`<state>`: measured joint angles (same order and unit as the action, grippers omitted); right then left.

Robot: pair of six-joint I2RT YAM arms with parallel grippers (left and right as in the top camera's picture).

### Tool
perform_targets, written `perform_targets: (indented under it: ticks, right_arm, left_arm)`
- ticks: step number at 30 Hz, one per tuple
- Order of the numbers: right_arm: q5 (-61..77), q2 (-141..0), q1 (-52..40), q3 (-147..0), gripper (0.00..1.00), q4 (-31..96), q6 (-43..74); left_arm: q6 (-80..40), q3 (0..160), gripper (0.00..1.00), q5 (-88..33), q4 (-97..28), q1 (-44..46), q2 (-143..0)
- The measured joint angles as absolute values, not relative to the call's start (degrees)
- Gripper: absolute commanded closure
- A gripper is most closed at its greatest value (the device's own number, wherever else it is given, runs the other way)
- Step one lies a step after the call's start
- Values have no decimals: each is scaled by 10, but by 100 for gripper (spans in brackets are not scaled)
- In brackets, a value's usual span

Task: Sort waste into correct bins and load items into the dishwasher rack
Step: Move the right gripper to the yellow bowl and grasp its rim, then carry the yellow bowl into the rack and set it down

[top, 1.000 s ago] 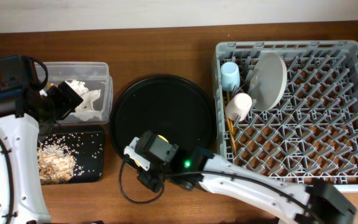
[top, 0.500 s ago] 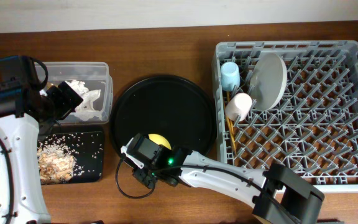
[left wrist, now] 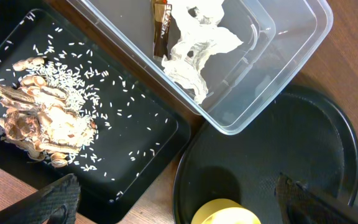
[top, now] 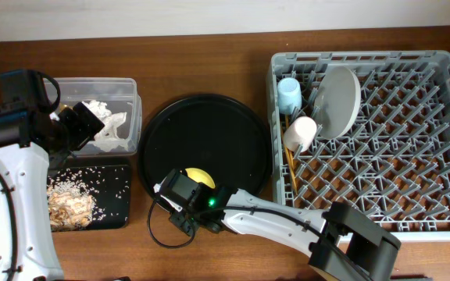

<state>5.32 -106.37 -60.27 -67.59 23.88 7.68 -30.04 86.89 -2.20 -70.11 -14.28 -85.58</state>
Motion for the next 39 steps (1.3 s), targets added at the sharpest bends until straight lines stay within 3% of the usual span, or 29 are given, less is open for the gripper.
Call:
perform_targets:
  ticks: [10, 13, 19, 23, 27, 31, 39]
  right_arm:
    - [34, -1064, -603, -676, 82, 272, 76]
    - [32, -1064, -603, -676, 96, 272, 75]
    - [56, -1051, -598, -682, 96, 279, 74]
    - [141, -918, -571, -696, 96, 363, 88]
    - [196, -775, -475, -701, 96, 456, 113]
    - [314, -685, -317, -702, 96, 523, 116]
    - [705, -705, 0, -648, 96, 540, 26]
  left_arm:
    - [-300, 869, 1, -22, -701, -143, -856]
    - [-300, 869, 1, -22, -701, -143, -856]
    - [-300, 869, 1, -22, -701, -143, -856]
    - [-300, 869, 1, -22, -701, -143, -856]
    - [-300, 869, 1, -22, -701, -143, -856]
    - [-300, 869, 1, -22, -701, -143, -856]
    - [-300, 869, 1, -22, -701, -143, -856]
